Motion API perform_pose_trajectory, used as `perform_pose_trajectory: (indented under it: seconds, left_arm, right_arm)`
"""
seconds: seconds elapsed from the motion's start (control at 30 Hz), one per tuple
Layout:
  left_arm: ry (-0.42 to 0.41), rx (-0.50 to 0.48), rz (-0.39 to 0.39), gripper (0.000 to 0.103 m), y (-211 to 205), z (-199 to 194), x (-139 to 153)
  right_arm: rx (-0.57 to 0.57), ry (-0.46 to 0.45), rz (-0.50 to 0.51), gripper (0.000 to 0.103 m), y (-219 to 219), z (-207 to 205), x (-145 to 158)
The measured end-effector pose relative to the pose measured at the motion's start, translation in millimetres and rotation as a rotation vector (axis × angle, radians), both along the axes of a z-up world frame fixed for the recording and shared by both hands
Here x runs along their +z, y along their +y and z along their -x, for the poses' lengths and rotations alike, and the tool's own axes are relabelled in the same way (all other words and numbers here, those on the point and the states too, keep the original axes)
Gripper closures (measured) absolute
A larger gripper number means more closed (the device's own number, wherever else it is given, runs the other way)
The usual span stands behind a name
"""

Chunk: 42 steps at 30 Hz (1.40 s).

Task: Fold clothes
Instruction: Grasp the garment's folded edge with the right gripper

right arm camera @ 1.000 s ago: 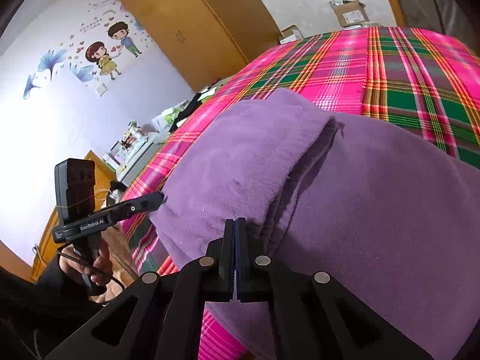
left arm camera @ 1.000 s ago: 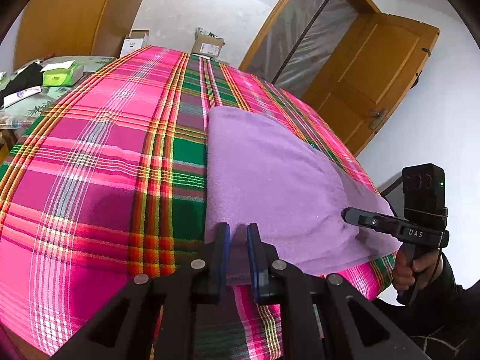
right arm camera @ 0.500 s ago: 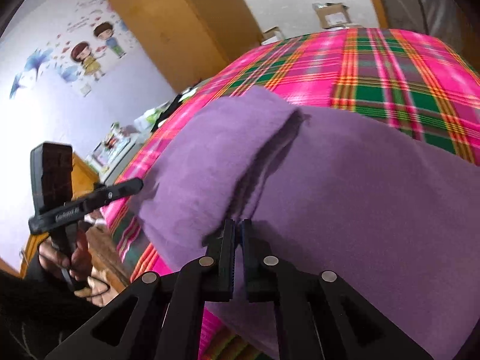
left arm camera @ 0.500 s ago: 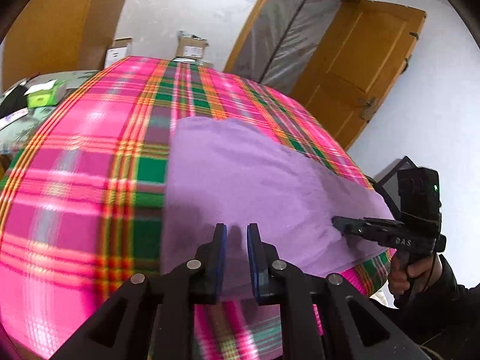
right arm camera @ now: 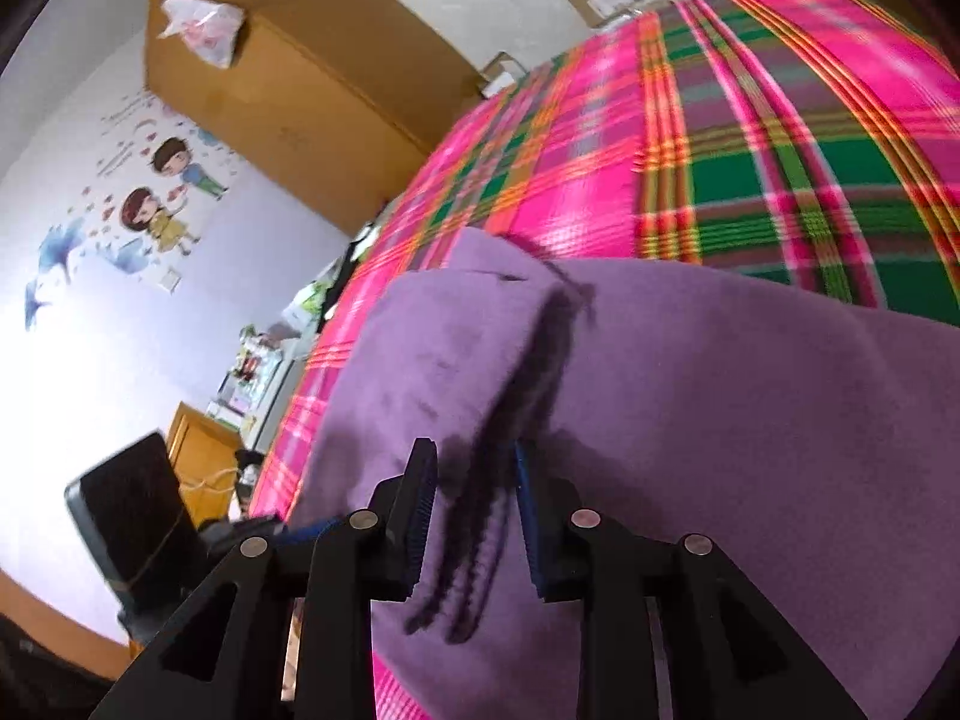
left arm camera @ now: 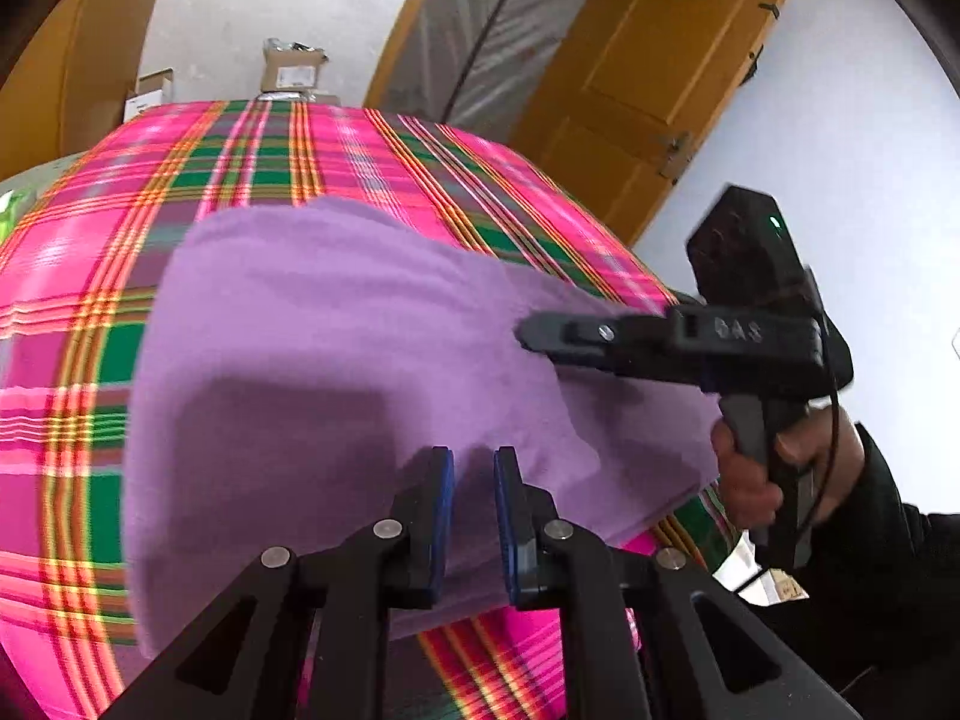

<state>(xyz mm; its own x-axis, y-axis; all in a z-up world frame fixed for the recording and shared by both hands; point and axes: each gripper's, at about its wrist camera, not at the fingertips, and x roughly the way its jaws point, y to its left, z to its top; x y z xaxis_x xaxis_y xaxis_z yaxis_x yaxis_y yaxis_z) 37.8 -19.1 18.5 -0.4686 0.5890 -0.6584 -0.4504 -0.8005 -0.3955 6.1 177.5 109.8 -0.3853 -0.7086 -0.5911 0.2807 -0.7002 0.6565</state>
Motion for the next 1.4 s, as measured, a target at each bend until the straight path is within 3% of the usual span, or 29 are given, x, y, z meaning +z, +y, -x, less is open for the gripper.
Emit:
perform_pose_trajectory:
  seconds: [0.27, 0.3, 0.33, 0.5, 0.7, 0.97, 1.13, 1.4]
  left_arm:
    - [0.002, -0.02, 0.021, 0.09, 10, -2, -5]
    - [0.006, -0.02, 0.025, 0.09, 11, -4, -5]
    - [0.005, -0.021, 0.025, 0.09, 11, -4, -5]
    - [0.006, -0.031, 0.025, 0.09, 12, -6, -6]
    - [0.003, -0.038, 0.022, 0.09, 12, -4, -5]
    - [0.018, -0.076, 0.019, 0.09, 21, -6, 1]
    - [-0.008, -0.079, 0.015, 0.09, 25, -5, -8]
    - [0.012, -0.036, 0.01, 0.09, 17, -1, 2]
  right_arm:
    - [0.019, -0.016, 0.022, 0.072, -4, 6, -3]
    - [0.025, -0.011, 0.025, 0.077, -5, 5, -2]
    - [0.024, -0.005, 0.029, 0.088, -5, 3, -2]
    - [0.018, 0.023, 0.047, 0.094, -4, -7, 1]
    - [-0.012, -0.03, 0.07, 0.09, 2, -3, -12]
    - [-0.011, 0.083, 0.036, 0.089, 4, -17, 12]
    - [-0.003, 0.064, 0.0, 0.09, 6, -22, 1]
    - [-0.061, 0.065, -0.02, 0.089, 31, -33, -4]
